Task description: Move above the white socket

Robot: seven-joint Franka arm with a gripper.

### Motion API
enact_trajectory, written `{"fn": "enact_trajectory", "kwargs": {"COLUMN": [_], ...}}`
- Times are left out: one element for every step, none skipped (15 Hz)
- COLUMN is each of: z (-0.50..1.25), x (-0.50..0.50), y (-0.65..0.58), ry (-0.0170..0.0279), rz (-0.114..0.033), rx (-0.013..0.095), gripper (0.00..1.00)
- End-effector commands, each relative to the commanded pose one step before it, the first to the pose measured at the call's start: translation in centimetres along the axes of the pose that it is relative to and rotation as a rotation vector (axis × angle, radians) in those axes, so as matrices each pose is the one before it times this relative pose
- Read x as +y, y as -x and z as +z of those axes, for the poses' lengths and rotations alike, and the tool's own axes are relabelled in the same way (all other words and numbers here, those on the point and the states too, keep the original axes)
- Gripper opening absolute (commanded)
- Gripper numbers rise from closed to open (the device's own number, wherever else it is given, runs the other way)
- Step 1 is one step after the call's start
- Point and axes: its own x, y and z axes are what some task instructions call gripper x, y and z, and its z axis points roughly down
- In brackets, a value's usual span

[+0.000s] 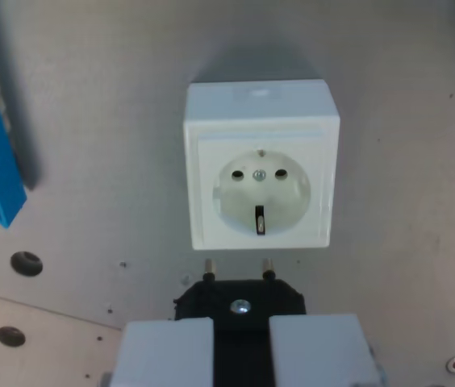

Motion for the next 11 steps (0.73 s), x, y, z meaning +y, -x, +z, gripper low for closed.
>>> {"fn": "enact_trajectory", "kwargs": {"z": [1.622, 0.454, 0.403, 0.351, 0.298, 0.249, 0.206, 0.167, 0.136, 0.110, 0.093], "x": [0.619, 0.073, 0.061, 0.045, 0.028, 0.014, 0.008, 0.006, 0.006, 0.007, 0.006], "y": [0.602, 0.051, 0.048, 0.043, 0.038, 0.035, 0.034, 0.034, 0.036, 0.034, 0.033], "ry": [0.04352, 0.00103, 0.00072, -0.00020, 0.00087, -0.00044, 0.00034, -0.00027, 0.00038, 0.00080, 0.00057], "rz": [-0.0363, 0.0008, 0.0030, 0.0016, -0.0003, -0.0003, 0.0002, -0.0006, -0.0007, -0.0004, -0.0001], "rx": [0.0920, 0.0007, -0.0010, -0.0026, 0.0005, -0.0022, -0.0002, -0.0016, 0.0001, 0.0014, 0.0011], "gripper": [0.00, 0.00, 0.00, 0.00, 0.00, 0.00, 0.00, 0.00, 0.00, 0.00, 0.00]}}
